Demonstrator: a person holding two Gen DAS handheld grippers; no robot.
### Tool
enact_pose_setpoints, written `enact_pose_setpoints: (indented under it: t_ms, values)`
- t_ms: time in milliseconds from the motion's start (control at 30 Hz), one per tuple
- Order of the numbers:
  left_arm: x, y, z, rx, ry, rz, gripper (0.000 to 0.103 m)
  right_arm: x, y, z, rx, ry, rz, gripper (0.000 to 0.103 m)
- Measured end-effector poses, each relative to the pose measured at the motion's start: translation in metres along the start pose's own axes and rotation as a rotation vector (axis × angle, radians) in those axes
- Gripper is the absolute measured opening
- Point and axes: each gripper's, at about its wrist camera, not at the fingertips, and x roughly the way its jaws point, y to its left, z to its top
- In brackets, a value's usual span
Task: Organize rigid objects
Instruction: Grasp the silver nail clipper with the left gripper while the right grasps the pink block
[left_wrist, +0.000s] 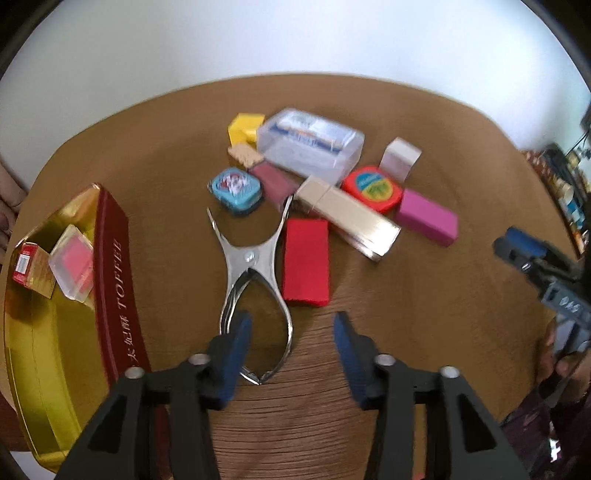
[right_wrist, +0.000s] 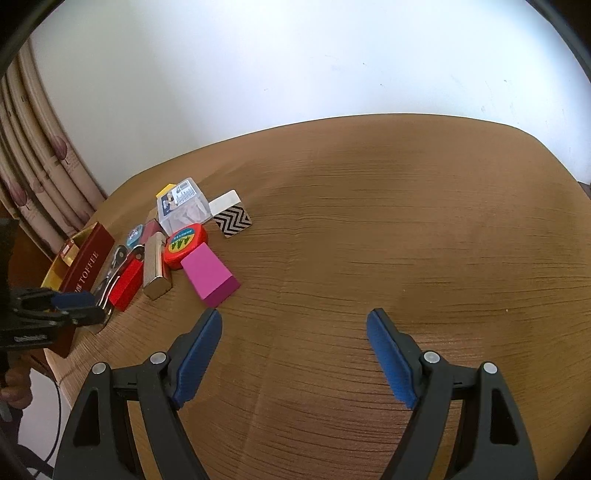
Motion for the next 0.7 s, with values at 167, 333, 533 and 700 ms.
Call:
enact_pose_setpoints:
  t_ms: [167, 333, 533, 700]
  values:
    - [0.018, 0.004, 0.004, -0.008, 0.037, -0.029, 0.02, -0.001, 0.0, -0.001, 0.017, -0.002, 0.009, 0.081]
    - [0.024, 0.009, 0.01, -0.012, 0.028, -0.024, 0.005, 0.001, -0.004, 0.0, 0.037, 0.006, 0.019, 0.082]
    - [0.021, 0.012, 0.007, -0.078, -0.011, 0.022, 0.004, 0.002, -0.003, 0.001, 0.038, 0.032, 0.012, 0.082]
    - [0.006, 0.021, -0.003, -0.13, -0.037, 0.0, 0.004, 0.011, 0.023, 0.012, -0.09, 0.066, 0.031, 0.082]
